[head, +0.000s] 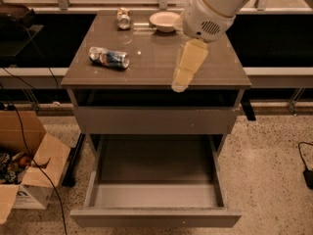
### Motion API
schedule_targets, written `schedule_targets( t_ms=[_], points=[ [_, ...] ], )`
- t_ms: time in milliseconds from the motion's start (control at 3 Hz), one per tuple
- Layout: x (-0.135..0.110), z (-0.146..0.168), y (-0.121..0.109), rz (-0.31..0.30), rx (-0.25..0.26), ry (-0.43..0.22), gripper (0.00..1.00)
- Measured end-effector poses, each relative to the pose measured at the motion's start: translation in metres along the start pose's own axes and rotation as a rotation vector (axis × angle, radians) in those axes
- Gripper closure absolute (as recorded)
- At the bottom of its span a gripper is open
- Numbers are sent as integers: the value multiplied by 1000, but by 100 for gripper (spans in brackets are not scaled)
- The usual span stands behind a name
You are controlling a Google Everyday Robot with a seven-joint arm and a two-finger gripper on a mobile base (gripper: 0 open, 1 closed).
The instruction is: Place redbull can into middle drawer
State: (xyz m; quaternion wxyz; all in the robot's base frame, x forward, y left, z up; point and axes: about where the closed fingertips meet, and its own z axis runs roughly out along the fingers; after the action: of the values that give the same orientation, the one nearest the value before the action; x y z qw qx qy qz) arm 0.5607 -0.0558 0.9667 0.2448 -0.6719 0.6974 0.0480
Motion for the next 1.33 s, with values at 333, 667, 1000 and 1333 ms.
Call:
schedule_targets(
  t_ms=[333, 667, 1000, 1333],
  points=[
    [-24, 32, -16, -10, -7, -54, 0],
    [-47, 59, -33, -6, -11, -119, 0],
    [-64, 92, -54, 9, -23, -187, 0],
    [-78, 132, -78, 39, -37, -264, 0]
  ],
)
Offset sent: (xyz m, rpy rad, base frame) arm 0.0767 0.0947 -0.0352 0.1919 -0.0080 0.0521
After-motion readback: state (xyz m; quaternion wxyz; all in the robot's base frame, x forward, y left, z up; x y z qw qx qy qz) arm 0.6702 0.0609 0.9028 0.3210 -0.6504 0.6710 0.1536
